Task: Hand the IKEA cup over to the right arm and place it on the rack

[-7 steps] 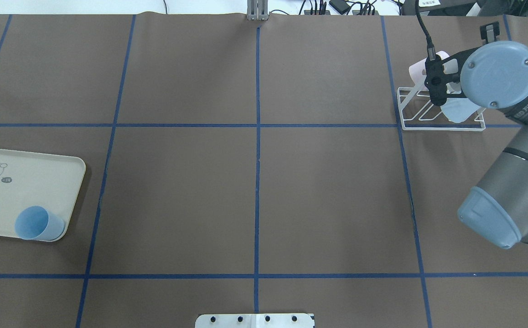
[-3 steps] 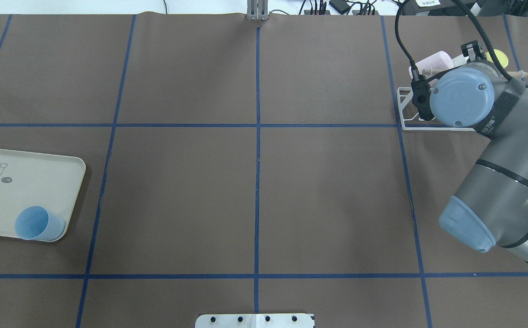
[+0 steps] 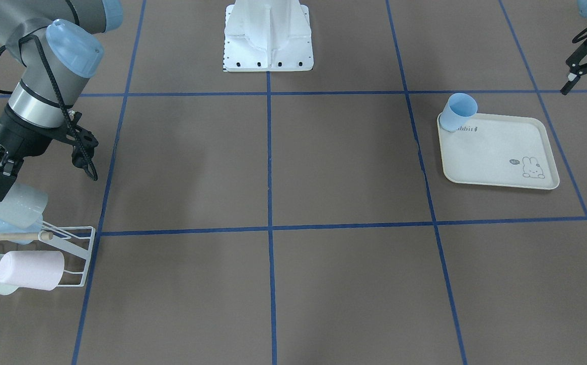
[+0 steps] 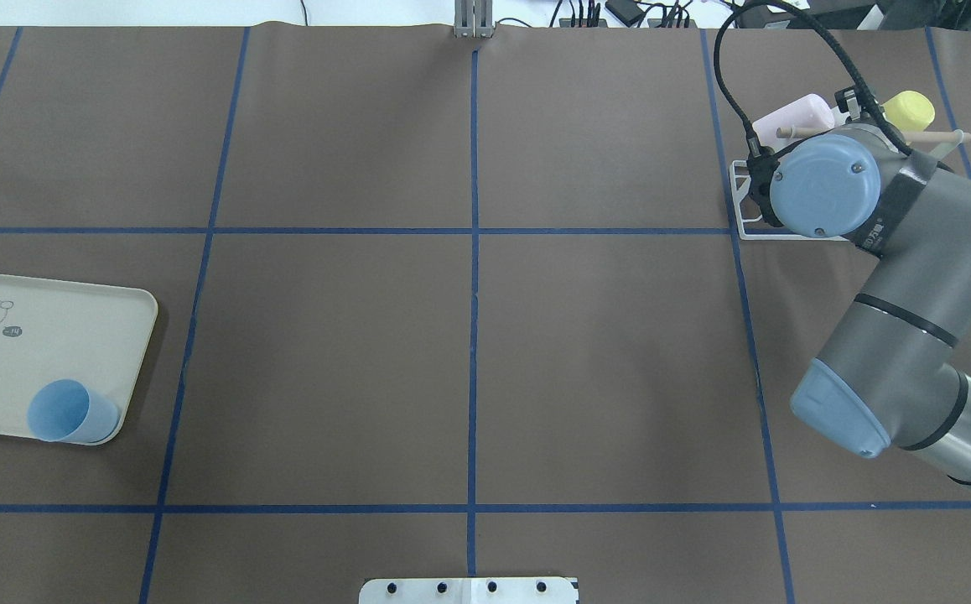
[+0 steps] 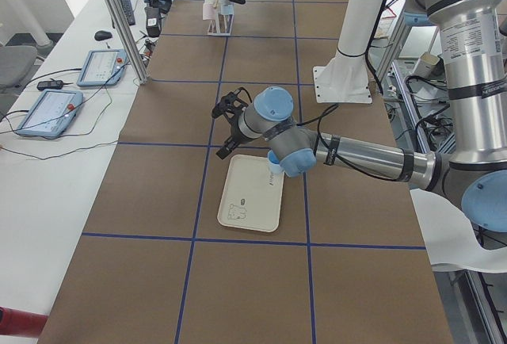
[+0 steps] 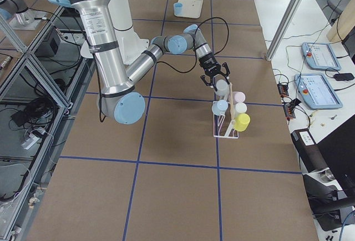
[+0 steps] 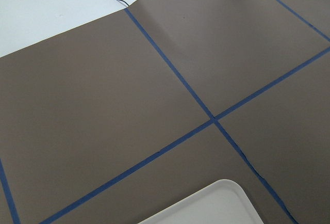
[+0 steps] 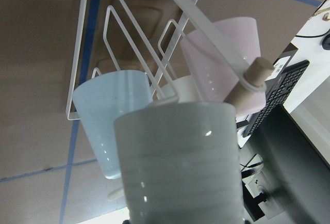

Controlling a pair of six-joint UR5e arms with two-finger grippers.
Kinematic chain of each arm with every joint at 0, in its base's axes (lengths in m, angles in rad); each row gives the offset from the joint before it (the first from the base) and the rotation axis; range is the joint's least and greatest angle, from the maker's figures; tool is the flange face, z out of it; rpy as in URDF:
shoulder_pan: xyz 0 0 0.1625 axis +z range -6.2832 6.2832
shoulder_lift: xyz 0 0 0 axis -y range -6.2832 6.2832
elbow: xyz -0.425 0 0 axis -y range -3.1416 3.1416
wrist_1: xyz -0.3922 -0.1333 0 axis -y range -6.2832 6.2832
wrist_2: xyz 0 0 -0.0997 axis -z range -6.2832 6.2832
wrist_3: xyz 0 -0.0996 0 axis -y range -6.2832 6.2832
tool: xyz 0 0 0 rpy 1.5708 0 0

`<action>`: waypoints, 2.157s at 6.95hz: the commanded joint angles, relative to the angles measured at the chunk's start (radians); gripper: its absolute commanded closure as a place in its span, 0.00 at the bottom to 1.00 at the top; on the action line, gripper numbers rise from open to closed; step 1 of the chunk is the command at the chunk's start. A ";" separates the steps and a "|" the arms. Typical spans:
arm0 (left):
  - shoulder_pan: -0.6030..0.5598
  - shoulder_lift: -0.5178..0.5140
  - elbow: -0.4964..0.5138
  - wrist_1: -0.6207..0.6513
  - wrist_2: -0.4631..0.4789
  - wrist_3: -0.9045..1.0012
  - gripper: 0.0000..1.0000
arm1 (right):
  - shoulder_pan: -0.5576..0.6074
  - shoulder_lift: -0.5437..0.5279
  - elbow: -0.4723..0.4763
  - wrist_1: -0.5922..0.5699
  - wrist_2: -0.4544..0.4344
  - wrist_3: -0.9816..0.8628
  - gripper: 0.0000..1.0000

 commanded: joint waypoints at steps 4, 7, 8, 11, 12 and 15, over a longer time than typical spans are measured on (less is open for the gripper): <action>0.000 -0.004 0.003 -0.002 0.000 -0.017 0.00 | -0.056 0.004 -0.062 0.004 -0.063 0.001 0.60; 0.000 -0.009 0.003 -0.009 0.000 -0.046 0.00 | -0.070 0.004 -0.067 0.004 -0.092 0.005 0.02; 0.000 -0.009 0.004 -0.009 0.000 -0.046 0.00 | -0.072 0.004 -0.067 0.004 -0.094 0.005 0.01; 0.003 -0.004 0.000 -0.015 0.014 -0.067 0.00 | -0.067 0.096 -0.055 0.004 -0.079 0.089 0.01; 0.006 -0.003 0.001 -0.026 0.017 -0.081 0.00 | -0.067 0.101 -0.006 0.004 -0.009 0.182 0.01; 0.214 0.000 0.003 -0.066 0.230 -0.281 0.00 | -0.060 0.105 0.201 0.035 0.295 0.483 0.01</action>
